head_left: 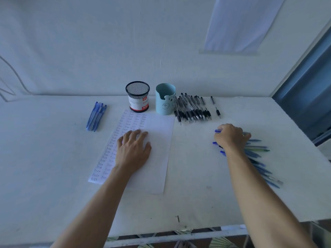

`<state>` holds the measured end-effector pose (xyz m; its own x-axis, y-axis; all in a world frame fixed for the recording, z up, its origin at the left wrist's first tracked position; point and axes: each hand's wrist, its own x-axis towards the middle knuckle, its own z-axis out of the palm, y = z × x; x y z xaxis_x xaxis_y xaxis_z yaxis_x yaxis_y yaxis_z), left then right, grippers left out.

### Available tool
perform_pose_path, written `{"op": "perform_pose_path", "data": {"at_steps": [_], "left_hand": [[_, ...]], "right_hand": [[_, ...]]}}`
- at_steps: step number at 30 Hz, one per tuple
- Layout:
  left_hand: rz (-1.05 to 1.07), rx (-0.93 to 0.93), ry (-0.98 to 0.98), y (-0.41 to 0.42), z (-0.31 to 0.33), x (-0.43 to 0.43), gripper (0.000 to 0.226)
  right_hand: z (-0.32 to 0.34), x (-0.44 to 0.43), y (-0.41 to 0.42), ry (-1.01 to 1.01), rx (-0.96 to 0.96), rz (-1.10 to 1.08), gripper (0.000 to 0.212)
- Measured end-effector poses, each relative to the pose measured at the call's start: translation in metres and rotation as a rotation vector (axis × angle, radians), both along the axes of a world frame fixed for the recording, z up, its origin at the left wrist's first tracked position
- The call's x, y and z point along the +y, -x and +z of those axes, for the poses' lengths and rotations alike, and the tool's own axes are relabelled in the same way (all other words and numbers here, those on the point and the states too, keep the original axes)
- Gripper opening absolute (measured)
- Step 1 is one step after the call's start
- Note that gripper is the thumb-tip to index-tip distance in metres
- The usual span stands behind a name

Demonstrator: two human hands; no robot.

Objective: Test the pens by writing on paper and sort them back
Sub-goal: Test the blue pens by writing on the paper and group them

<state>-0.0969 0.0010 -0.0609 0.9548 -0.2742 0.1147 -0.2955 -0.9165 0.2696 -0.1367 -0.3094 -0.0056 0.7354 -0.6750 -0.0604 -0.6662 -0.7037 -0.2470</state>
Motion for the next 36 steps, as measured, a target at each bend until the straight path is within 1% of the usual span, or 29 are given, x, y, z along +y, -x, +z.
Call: {"op": "perform_pose_path", "data": {"at_steps": [2,5,8,10,12,14,16,17,18,20,22,23,24,26,29,30,31,33,34,36], "left_hand": [[-0.002,-0.01,0.006,0.0,0.0,0.0,0.064],[-0.005,-0.015,0.013,0.001,0.0,0.0,0.063],[-0.004,-0.019,0.017,0.001,0.0,0.0,0.059],[-0.001,-0.018,0.015,0.0,-0.001,0.0,0.058],[-0.002,-0.016,0.02,0.0,-0.001,0.0,0.056],[-0.002,-0.009,0.03,0.001,-0.001,0.001,0.057],[-0.003,0.011,0.058,0.002,0.0,0.002,0.057],[0.0,0.031,0.086,0.001,0.001,0.003,0.056],[0.006,0.058,0.126,-0.001,0.001,0.004,0.053],[0.029,0.115,0.253,-0.003,0.006,0.007,0.051],[0.055,0.125,0.435,-0.002,0.012,0.012,0.055],[0.069,0.121,0.523,-0.001,0.016,0.014,0.055],[0.083,0.124,0.58,0.002,0.018,0.016,0.057],[0.073,0.142,0.612,0.005,0.02,0.018,0.058],[0.027,0.141,0.582,0.004,0.019,0.017,0.055],[0.029,0.144,0.585,0.005,0.02,0.017,0.053],[0.032,0.145,0.593,0.006,0.02,0.016,0.045],[0.057,0.124,0.555,0.007,0.018,0.014,0.022],[0.058,0.11,0.512,0.007,0.016,0.014,0.027],[0.039,0.114,0.395,0.007,0.012,0.012,0.051]], "right_hand": [[-0.004,-0.003,-0.003,0.011,-0.065,-0.019,0.036],[-0.01,-0.006,-0.009,0.092,-0.143,0.023,0.032],[-0.008,0.003,-0.018,0.168,-0.369,0.261,0.021],[0.0,0.018,-0.025,0.184,-0.483,0.411,0.02],[0.01,0.043,-0.03,0.156,-0.563,0.497,0.02],[0.018,0.072,-0.032,0.037,-0.608,0.542,0.019],[0.019,0.099,-0.031,-0.129,-0.597,0.57,0.024],[0.018,0.111,-0.029,-0.229,-0.546,0.573,0.028],[0.017,0.122,-0.026,-0.331,-0.457,0.567,0.032],[0.011,0.139,-0.02,-0.495,-0.275,0.537,0.027],[0.001,0.154,-0.015,-0.613,-0.192,0.483,0.015],[-0.004,0.16,-0.014,-0.668,-0.173,0.45,0.013],[-0.009,0.165,-0.014,-0.715,-0.161,0.417,0.012],[-0.016,0.173,-0.015,-0.755,-0.146,0.374,0.015],[-0.019,0.175,-0.017,-0.715,-0.16,0.36,0.033],[-0.019,0.174,-0.017,-0.691,-0.165,0.365,0.032],[-0.018,0.172,-0.016,-0.633,-0.177,0.375,0.027],[-0.019,0.164,-0.012,-0.427,-0.214,0.401,0.017],[-0.021,0.16,-0.009,-0.319,-0.252,0.416,0.017],[-0.03,0.15,-0.004,-0.14,-0.312,0.485,0.025]]}}
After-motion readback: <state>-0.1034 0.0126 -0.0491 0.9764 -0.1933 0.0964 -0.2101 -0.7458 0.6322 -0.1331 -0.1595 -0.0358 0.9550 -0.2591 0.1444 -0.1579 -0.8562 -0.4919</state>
